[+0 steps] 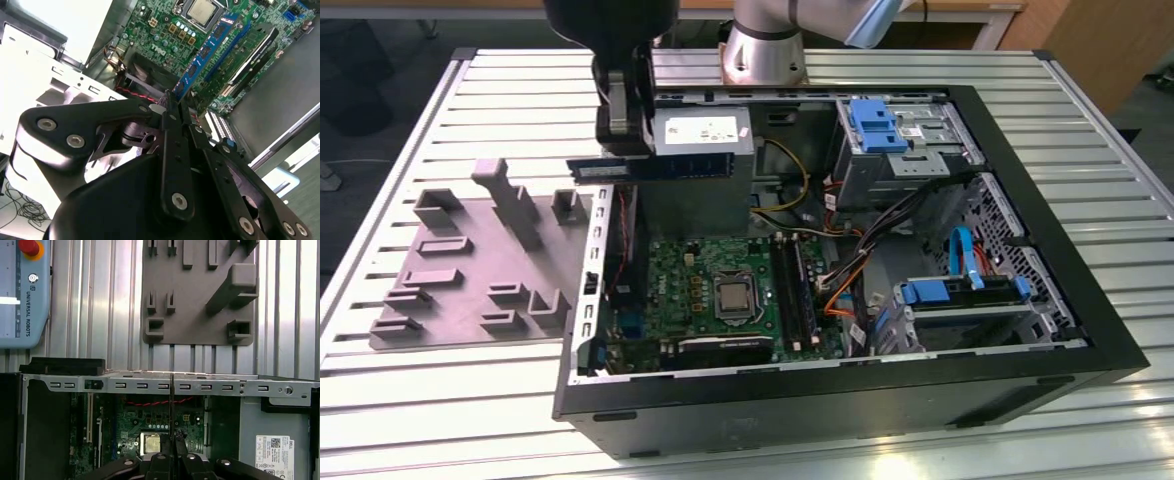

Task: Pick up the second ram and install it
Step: 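Pick up the second ram and move it above second insertion slot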

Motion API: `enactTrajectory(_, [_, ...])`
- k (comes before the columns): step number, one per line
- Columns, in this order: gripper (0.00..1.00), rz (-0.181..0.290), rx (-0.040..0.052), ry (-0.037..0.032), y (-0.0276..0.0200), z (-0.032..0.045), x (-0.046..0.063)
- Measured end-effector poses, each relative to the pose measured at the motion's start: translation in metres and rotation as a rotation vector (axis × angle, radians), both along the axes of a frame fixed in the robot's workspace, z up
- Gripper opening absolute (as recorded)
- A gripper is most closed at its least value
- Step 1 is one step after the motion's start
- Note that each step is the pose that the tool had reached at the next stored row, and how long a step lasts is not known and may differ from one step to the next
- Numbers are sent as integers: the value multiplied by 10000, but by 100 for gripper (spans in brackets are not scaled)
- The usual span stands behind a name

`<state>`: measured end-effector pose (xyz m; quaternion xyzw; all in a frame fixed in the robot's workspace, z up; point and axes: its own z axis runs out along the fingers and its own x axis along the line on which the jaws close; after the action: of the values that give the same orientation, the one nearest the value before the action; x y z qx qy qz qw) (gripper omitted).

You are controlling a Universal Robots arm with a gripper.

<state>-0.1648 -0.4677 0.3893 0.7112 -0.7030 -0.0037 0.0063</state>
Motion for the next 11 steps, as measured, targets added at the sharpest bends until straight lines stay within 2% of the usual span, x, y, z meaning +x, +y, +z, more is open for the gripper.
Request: enactTrajectory(11, [14,1,0,0,0,0,105])
